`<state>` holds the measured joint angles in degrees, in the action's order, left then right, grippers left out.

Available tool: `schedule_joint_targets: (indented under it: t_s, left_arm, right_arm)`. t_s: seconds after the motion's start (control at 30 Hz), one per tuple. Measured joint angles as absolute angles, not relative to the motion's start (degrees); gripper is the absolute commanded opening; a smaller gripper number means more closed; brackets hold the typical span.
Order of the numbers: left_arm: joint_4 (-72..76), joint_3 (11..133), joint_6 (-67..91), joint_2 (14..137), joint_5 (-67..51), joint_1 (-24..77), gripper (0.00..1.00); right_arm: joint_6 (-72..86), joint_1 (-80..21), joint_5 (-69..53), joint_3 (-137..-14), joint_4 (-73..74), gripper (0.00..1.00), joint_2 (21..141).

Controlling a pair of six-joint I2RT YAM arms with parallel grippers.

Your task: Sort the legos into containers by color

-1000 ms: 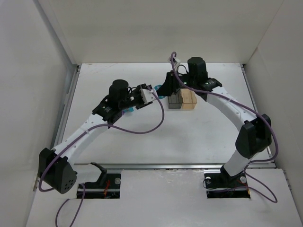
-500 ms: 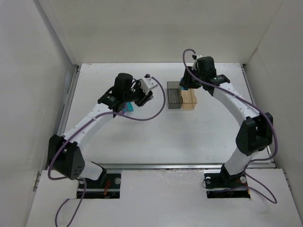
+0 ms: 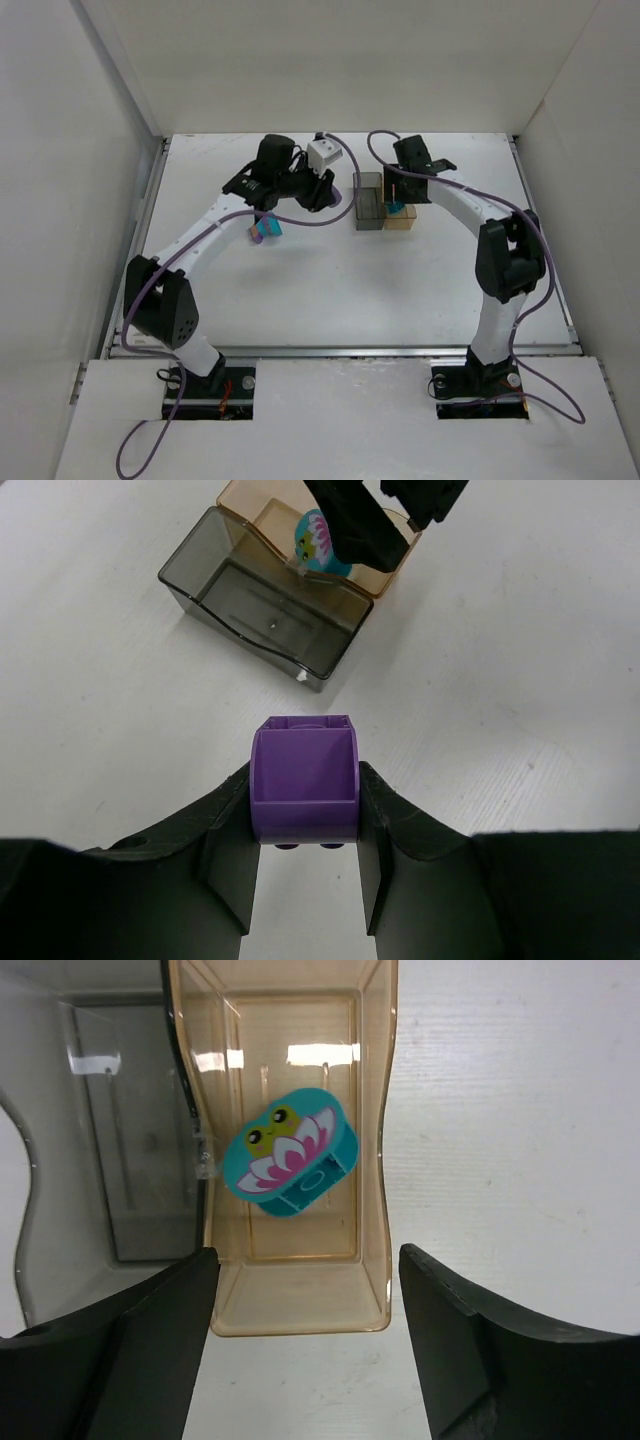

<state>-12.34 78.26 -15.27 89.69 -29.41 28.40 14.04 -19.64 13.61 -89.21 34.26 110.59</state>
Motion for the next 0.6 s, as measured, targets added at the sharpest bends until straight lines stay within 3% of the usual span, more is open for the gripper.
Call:
schedule_joint_targets:
  t_s: [0.4, 0.6]
  left_arm:
    - [-12.0, 98.6, -5.8, 112.9, -26.5, 31.8, 0.01]
    - [-8.6, 101.4, -0.7, 120.5, -24.1, 33.6, 0.19]
  right_arm:
    - [15.5, -18.2, 12.4, -90.5, 33.9, 0.85, 99.7]
    - [16.5, -15.4, 13.2, -88.3, 32.2, 0.87, 91.8]
